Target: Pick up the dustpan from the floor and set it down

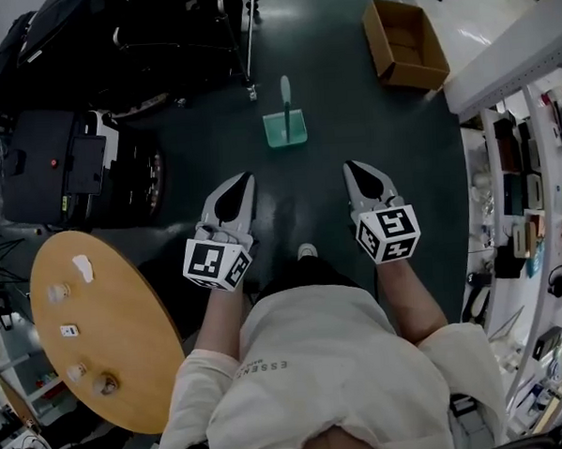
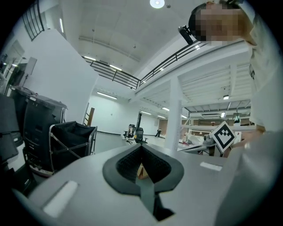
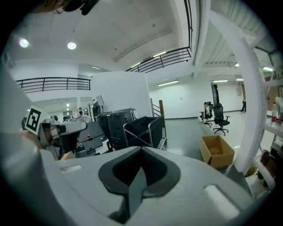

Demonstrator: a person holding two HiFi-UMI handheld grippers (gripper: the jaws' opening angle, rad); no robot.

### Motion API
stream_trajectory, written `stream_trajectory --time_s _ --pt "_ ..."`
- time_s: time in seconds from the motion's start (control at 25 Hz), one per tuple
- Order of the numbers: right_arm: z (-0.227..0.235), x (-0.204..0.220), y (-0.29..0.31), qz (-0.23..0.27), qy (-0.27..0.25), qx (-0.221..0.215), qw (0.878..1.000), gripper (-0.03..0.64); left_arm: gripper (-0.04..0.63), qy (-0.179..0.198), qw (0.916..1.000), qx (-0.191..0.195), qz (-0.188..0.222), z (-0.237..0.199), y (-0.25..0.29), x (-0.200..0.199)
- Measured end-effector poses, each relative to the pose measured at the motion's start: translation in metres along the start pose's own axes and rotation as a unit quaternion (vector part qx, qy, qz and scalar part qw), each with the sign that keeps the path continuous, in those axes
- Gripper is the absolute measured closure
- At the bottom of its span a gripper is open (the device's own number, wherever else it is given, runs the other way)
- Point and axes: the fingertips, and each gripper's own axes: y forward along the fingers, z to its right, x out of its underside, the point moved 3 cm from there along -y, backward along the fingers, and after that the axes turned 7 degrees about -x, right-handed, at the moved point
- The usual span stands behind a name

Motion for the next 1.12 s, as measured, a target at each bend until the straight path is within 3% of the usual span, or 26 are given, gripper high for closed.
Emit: stream_trajectory --time_s 0.48,0.68,0.96,1.12 --pt "-0.137 0.046 -0.114 0.010 -0.030 0.011 0.999 0.626 0.578 0.002 1.0000 -0.005 0.004 0.039 -0.173 0.012" --pt "-0.182 0.054 -0.146 0.020 -0.041 0.019 0.999 0.626 0.578 0.002 0.9990 -0.024 0.039 0.044 -0.224 0.000" --pt "-0.209 0.061 -0.177 0.026 -0.061 0.028 0.997 0.626 0.578 0.036 0.9969 -0.007 0.070 0.068 -0.271 -0.022" --pt "-0.223 0.055 -0.186 0.037 -0.080 0.018 0.996 0.626 0.578 0.032 0.9953 -0.002 0.091 0.075 -0.290 -0.030"
